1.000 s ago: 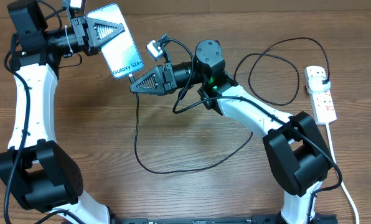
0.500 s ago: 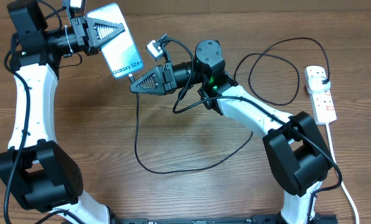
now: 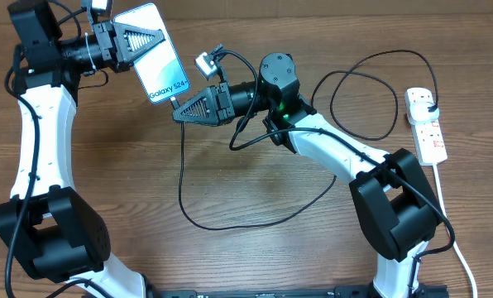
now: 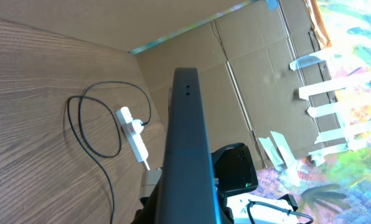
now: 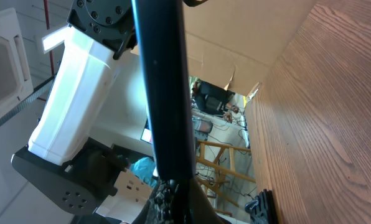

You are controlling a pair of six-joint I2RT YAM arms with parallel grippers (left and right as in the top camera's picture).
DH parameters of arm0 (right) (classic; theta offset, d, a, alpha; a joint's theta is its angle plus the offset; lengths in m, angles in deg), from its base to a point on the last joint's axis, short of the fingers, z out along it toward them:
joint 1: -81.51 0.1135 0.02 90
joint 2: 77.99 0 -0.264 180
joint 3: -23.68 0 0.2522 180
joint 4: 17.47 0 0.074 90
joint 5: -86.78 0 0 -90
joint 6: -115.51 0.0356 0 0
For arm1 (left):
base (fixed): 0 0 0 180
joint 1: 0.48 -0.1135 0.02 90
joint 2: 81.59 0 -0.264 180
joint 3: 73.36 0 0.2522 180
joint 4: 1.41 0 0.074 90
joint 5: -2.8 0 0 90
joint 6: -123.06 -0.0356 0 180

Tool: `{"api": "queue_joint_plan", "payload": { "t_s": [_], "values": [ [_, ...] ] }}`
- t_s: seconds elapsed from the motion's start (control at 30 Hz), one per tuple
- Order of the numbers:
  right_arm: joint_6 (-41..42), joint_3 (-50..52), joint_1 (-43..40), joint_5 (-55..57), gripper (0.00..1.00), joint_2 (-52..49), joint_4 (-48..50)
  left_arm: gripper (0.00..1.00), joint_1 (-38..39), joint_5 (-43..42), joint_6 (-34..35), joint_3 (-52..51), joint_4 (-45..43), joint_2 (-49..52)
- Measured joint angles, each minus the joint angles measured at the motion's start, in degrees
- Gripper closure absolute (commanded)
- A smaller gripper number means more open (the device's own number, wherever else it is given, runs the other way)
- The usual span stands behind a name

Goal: Plug charger to phone and switch on socket
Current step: 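Push the plug toward the phone port with the right gripper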

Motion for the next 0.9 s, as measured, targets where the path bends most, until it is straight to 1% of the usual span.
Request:
{"api": "queue_joint_plan", "payload": {
  "t_s": [0.9],
  "values": [
    [-0.1,0.0,-0.2,-0.5,0.96,0.0,0.0,0.96,0.5,0.0,0.2,0.0,0.0,0.0]
  ]
}}
